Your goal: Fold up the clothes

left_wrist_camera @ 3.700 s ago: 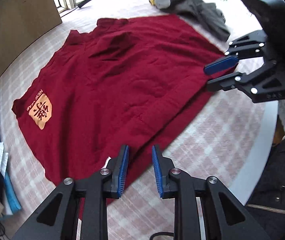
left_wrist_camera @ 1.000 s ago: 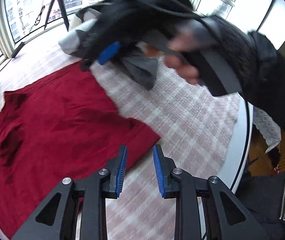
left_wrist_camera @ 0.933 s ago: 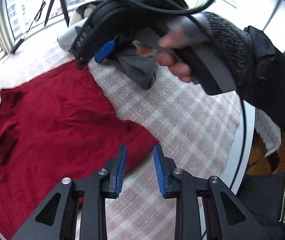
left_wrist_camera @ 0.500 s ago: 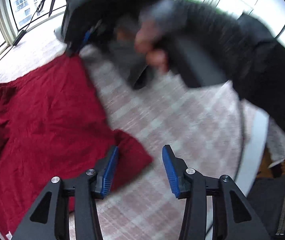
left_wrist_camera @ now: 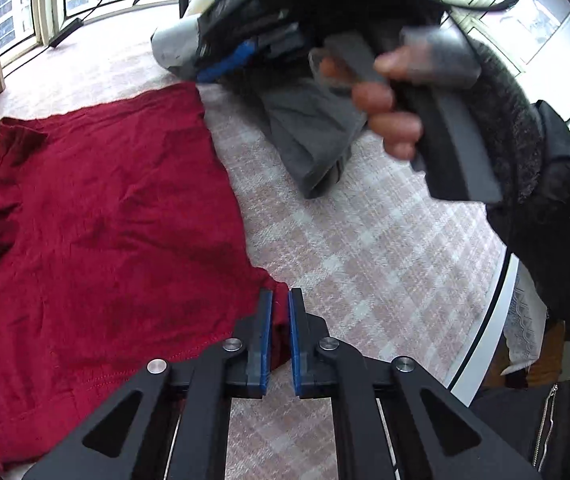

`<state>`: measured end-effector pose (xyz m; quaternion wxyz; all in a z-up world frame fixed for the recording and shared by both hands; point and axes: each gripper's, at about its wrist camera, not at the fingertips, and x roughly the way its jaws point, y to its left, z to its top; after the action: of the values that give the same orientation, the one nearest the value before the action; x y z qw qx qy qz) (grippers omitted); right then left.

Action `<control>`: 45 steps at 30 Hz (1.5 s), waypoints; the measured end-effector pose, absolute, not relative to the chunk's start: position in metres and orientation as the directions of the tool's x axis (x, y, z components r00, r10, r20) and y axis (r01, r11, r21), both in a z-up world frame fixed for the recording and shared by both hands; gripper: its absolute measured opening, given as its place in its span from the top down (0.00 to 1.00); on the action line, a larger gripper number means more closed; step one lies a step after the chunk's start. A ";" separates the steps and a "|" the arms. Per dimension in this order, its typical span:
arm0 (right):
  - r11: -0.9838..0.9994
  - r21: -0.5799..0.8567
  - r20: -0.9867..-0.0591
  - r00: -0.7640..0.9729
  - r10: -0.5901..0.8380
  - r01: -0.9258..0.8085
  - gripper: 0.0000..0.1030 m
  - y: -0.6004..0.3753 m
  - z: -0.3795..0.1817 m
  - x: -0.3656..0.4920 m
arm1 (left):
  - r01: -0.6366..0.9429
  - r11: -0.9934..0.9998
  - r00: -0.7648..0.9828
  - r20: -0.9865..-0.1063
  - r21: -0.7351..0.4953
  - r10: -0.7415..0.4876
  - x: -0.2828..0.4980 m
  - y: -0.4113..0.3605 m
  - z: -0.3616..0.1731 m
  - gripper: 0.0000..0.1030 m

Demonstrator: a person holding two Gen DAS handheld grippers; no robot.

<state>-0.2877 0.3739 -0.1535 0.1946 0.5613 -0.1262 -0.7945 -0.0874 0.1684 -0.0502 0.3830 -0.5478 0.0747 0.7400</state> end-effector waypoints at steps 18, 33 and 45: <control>-0.782 0.585 -0.667 -0.421 -0.615 0.214 0.97 0.316 -0.075 -0.274 | -0.586 -0.672 -0.219 -0.710 -0.453 0.669 -0.075 0.025 0.045 0.93; -0.767 0.418 -0.800 -0.203 -0.565 0.487 0.97 -0.010 -0.098 -0.269 | -0.270 -0.788 -0.352 -0.705 -0.554 0.616 -0.074 -0.194 -0.019 0.93; -0.823 0.359 -0.874 -0.150 -0.462 0.439 0.97 -0.054 -0.151 -0.279 | -0.196 -0.772 -0.322 -0.704 -0.605 0.633 -0.082 -0.249 -0.038 0.94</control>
<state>-0.2795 -0.0539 -0.1506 0.2969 0.5803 -0.0098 -0.7583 -0.0824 -0.2487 -0.0381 0.2639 -0.5189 -0.2106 0.7854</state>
